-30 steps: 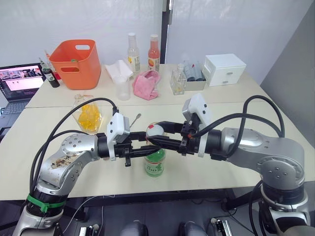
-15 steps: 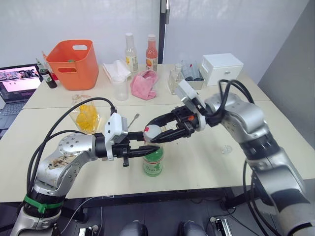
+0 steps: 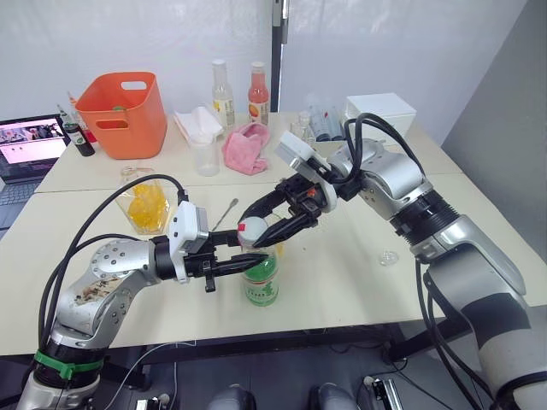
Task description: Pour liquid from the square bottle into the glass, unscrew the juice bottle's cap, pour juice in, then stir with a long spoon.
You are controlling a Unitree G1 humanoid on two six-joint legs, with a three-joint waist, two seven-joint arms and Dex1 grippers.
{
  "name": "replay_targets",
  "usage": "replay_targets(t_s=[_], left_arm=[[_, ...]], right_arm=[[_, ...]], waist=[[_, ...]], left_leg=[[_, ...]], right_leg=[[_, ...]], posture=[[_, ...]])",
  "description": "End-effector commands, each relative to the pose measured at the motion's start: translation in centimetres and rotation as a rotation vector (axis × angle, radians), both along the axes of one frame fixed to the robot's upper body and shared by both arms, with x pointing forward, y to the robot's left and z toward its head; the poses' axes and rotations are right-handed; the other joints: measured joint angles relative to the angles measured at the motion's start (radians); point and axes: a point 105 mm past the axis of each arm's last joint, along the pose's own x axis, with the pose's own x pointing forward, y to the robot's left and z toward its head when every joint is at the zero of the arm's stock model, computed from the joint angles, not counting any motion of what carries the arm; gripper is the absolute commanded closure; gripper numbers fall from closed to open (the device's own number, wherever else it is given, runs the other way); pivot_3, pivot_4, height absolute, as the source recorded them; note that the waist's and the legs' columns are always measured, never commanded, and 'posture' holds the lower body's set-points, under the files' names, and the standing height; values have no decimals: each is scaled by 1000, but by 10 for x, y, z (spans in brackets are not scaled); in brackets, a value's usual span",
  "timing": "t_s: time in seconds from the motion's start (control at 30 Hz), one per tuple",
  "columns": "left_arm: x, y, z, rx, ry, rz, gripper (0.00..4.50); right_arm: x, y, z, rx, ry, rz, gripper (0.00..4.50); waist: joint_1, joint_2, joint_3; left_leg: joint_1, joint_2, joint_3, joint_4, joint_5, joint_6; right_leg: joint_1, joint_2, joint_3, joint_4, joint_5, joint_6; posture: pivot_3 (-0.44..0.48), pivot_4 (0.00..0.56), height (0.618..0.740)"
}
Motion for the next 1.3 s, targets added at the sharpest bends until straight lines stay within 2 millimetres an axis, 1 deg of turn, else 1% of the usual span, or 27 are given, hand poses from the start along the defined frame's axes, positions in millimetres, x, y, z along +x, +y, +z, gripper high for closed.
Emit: replay_targets(t_s=[0.03,0.1,0.13,0.2,0.27,0.33,0.4,0.43,0.5,0.57,0.67,0.77,0.93,1.3], left_arm=[[-7,-7,-8,36,22,-35,3046],[-8,-9,-6,33,22,-37,3046],[-9,-10,-5,33,21,-38,3046],[-8,-11,-3,33,19,-38,3046],[-7,-12,-2,32,19,-36,3046],[-6,-13,0,31,19,-34,3046],[-5,-13,1,29,21,-34,3046],[-4,-13,1,28,21,-34,3046],[-4,-13,2,26,21,-35,3046],[-3,-13,3,24,22,-35,3046],[-3,-13,2,23,25,-37,3046],[-1,-14,2,20,28,-39,3046],[-1,-15,2,20,32,-45,3046],[-1,-16,3,23,30,-48,3046]], right_arm=[[-4,-3,19,54,-34,34,780],[-2,-7,31,109,-67,12,116],[-3,-9,36,132,-67,-1,48],[-16,-23,53,206,-57,-12,48],[-26,-31,58,229,-59,-23,48],[-40,-38,55,244,-81,-74,48],[-54,-41,48,243,-104,-161,48],[-56,-41,44,243,-115,-222,48],[-56,-40,33,244,-128,-370,48],[-51,-39,23,239,-139,-522,48],[-53,-39,6,243,-104,-660,48],[-63,-35,3,290,-33,-711,48],[-58,-36,4,299,-16,-811,48],[-54,-33,7,302,-14,-836,48]], waist=[[1,0,0],[4,0,0],[5,0,0],[11,0,0],[19,0,0],[20,0,0],[22,0,0],[23,0,0],[22,0,0],[22,0,0],[26,0,0],[26,0,0],[27,0,0],[26,0,0]], left_leg=[[0,0,0,0,0,0],[-2,0,0,0,0,0],[-4,0,0,0,0,0],[-5,0,0,0,0,0],[-5,-1,-1,0,-1,1],[-5,-1,0,0,-1,2],[-5,-1,0,-1,-1,2],[-6,-1,0,-1,-1,2],[-5,-1,0,-1,-1,2],[-5,0,1,0,-1,1],[-4,0,0,0,-1,1],[-5,-1,0,0,-1,1],[-4,-1,0,0,-1,1],[-4,-1,0,0,-1,2]], right_leg=[[0,0,0,0,0,0],[-1,0,-1,0,0,0],[-1,0,-1,0,0,0],[-1,0,-2,1,0,0],[0,0,-3,-1,0,1],[0,-1,-3,-2,0,1],[0,0,-3,-3,0,1],[-1,0,-3,-3,0,1],[-1,0,-3,-2,0,1],[-1,-1,-2,-2,0,1],[-1,-1,-2,-3,0,1],[-1,-1,-1,-3,0,1],[-1,-1,-1,-3,0,1],[-1,0,-1,-3,0,1]], posture=[[0,150,713],[0,150,713],[0,150,713],[0,150,713],[0,150,713],[0,150,713],[0,150,713],[0,150,713],[0,150,713],[0,150,713],[0,150,713],[0,150,713],[0,150,713],[0,150,713]])
